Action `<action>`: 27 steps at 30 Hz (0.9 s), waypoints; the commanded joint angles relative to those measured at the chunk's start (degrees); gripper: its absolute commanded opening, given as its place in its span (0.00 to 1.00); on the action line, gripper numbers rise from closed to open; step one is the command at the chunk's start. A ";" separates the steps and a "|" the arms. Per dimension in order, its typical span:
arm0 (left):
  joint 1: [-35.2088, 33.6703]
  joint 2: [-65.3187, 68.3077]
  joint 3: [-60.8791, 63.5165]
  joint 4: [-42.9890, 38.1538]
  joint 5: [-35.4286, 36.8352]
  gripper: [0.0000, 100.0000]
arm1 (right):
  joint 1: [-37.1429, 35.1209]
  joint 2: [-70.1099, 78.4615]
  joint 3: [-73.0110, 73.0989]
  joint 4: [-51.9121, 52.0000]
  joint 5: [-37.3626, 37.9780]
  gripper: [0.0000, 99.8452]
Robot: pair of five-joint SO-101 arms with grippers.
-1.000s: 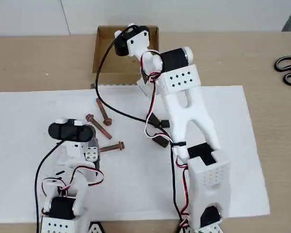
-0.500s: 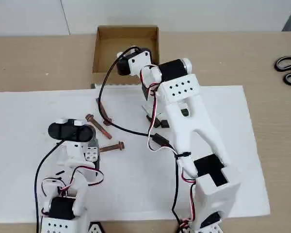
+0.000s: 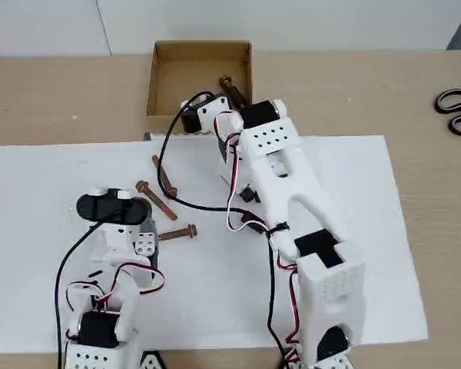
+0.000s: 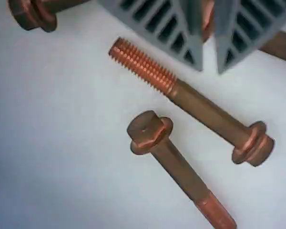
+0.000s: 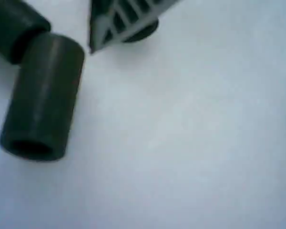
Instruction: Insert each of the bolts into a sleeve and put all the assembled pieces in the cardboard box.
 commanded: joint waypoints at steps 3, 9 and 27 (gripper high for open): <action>-0.35 -0.44 -0.31 0.00 -0.09 0.01 | -0.40 1.45 -0.26 -1.19 0.79 0.15; -0.35 -0.44 -0.31 0.00 -0.09 0.01 | -0.57 3.82 -0.26 -3.65 0.88 0.15; -0.35 -0.44 -0.31 0.00 -0.09 0.01 | -0.31 13.05 -0.26 -8.48 0.35 0.00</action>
